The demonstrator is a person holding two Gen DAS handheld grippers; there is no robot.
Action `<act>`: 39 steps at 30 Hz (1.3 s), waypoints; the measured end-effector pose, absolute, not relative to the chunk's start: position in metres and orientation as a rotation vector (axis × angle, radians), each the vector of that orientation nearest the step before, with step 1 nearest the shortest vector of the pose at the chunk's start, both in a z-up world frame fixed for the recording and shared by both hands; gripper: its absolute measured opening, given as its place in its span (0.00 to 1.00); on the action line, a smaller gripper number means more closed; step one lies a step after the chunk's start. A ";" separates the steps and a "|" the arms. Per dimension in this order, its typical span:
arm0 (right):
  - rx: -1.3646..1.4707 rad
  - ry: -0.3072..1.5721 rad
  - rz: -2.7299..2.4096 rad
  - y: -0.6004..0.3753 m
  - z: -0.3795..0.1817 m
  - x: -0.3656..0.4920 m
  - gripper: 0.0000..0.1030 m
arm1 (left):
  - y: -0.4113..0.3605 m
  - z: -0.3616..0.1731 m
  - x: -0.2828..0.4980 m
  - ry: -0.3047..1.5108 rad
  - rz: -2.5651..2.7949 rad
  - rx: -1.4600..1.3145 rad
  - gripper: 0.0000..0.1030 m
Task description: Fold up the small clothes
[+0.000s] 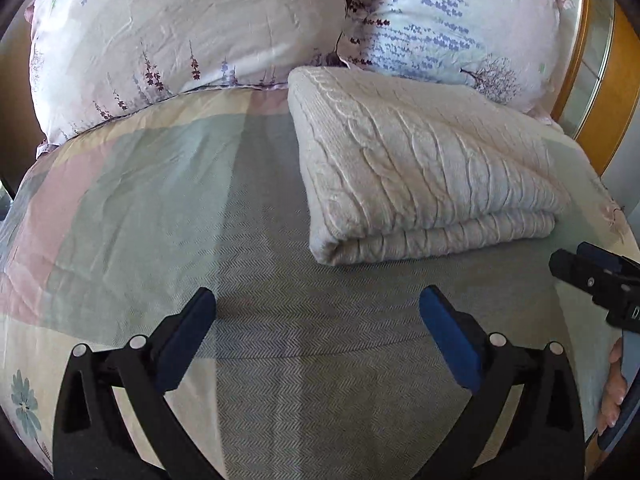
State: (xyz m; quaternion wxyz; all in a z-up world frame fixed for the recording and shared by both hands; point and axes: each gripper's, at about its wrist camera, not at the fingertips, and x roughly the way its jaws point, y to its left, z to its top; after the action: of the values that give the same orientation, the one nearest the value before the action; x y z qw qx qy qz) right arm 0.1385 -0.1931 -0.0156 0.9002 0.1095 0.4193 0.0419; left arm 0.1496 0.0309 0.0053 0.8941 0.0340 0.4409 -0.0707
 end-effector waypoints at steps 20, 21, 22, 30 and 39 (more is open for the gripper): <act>0.040 0.894 0.019 -0.166 -0.022 0.134 0.99 | 0.031 -0.002 0.152 0.944 -0.122 0.100 0.98; 0.040 0.894 0.019 -0.166 -0.022 0.134 0.99 | 0.031 -0.002 0.152 0.944 -0.122 0.099 0.98; 0.040 0.894 0.019 -0.166 -0.022 0.134 0.99 | 0.031 -0.002 0.151 0.944 -0.122 0.100 0.98; 0.040 0.894 0.019 -0.166 -0.022 0.135 0.99 | 0.031 -0.002 0.151 0.944 -0.121 0.099 0.98; 0.040 0.893 0.019 -0.166 -0.022 0.135 0.99 | 0.031 -0.002 0.151 0.944 -0.121 0.099 0.98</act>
State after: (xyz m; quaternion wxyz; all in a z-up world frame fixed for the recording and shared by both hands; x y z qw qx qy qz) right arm 0.1350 -0.1656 -0.0219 0.9016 0.0195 0.4320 0.0090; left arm 0.1515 0.0313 -0.0019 0.8876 0.0477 0.4543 -0.0584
